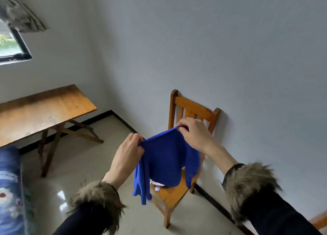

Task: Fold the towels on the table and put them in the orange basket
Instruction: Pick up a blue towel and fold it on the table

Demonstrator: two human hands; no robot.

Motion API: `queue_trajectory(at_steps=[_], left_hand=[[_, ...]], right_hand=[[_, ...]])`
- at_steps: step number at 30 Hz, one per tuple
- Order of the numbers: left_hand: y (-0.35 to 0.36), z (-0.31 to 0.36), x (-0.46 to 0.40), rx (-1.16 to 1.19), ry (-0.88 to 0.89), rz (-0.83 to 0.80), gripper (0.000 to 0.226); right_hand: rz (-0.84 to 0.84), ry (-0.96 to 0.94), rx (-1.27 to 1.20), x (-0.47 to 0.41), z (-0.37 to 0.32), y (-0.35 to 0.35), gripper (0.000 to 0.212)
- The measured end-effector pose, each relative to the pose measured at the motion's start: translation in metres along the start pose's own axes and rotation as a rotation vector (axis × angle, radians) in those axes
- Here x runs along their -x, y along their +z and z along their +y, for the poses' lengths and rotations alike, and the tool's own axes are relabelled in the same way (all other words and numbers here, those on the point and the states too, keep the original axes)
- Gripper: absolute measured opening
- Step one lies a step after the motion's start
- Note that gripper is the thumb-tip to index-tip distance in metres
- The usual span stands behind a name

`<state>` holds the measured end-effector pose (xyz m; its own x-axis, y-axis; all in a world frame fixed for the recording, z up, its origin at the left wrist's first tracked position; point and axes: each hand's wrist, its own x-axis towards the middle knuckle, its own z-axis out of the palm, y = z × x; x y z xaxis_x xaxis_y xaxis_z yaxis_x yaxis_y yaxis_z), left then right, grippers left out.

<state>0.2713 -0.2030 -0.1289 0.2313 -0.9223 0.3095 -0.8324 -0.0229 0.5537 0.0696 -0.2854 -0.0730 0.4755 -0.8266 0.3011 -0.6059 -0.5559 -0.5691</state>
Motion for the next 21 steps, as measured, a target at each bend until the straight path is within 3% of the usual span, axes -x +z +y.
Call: queue_trajectory(at_steps=[7, 14, 21], left_hand=[[-0.095, -0.122, 0.013, -0.120, -0.177, 0.203, 0.015], [-0.152, -0.234, 0.014, -0.238, -0.428, 0.318, 0.016], [-0.186, -0.331, -0.038, -0.071, -0.609, 0.492, 0.014]], right_hand=[[-0.027, -0.132, -0.046, -0.080, -0.101, 0.100, 0.019], [-0.104, -0.200, -0.106, -0.165, -0.155, 0.186, 0.019], [-0.173, -0.261, -0.190, -0.268, -0.191, 0.267, 0.018]])
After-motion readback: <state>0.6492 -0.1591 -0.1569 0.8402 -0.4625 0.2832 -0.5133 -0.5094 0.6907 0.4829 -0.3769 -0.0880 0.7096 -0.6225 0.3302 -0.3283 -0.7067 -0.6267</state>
